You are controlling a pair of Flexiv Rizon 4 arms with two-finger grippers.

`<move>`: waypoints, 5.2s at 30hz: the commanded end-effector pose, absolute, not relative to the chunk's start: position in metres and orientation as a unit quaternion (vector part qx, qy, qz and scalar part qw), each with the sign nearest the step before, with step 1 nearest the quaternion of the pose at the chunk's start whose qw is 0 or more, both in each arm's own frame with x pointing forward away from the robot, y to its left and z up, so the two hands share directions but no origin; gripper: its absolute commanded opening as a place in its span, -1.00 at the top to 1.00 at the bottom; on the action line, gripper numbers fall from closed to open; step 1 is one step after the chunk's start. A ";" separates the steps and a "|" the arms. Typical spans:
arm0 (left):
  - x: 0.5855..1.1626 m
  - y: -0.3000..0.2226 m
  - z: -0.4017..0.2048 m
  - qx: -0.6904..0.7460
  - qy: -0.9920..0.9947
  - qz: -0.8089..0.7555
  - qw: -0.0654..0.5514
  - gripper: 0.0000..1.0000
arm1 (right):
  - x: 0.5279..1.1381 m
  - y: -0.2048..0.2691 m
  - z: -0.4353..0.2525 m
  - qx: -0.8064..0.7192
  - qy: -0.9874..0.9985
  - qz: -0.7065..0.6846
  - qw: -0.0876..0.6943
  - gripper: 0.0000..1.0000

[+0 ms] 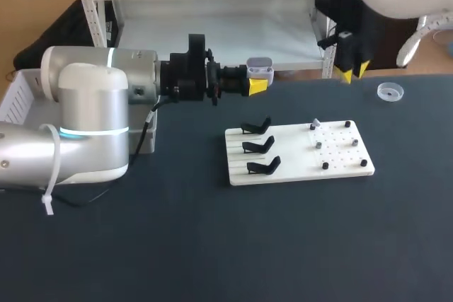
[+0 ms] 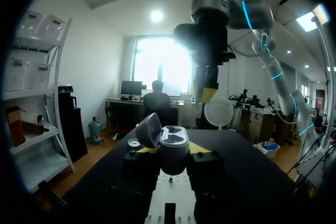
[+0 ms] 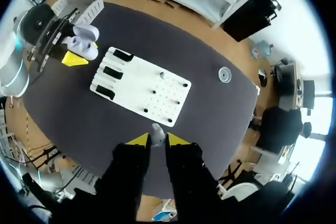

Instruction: Pick up each earbud case from the left stands, insert the matching earbuds, close the lid, and place the case in the box.

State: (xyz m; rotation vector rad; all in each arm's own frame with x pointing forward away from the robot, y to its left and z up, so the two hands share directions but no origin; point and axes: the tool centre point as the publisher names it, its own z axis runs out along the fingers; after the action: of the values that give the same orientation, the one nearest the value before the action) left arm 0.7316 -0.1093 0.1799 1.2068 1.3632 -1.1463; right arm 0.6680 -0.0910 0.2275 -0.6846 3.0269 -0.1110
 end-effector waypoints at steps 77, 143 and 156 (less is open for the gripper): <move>0.732 -0.109 0.179 0.493 0.557 -0.469 0.477 1.00 | 0.693 0.044 0.271 0.441 0.897 0.023 0.000 1.00; 0.732 -0.109 0.179 0.493 0.557 -0.469 0.477 1.00 | 0.723 0.061 0.230 0.441 0.897 -0.011 0.024 1.00; 0.732 -0.109 0.179 0.493 0.557 -0.469 0.477 1.00 | 0.727 0.061 0.219 0.437 0.899 -0.016 0.012 1.00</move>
State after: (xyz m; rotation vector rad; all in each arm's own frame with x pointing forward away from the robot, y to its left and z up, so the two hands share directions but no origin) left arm 0.7310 -0.1099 0.1787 1.2081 1.3633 -1.1469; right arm 0.7231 0.0604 0.2211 1.3601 2.7950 -0.0398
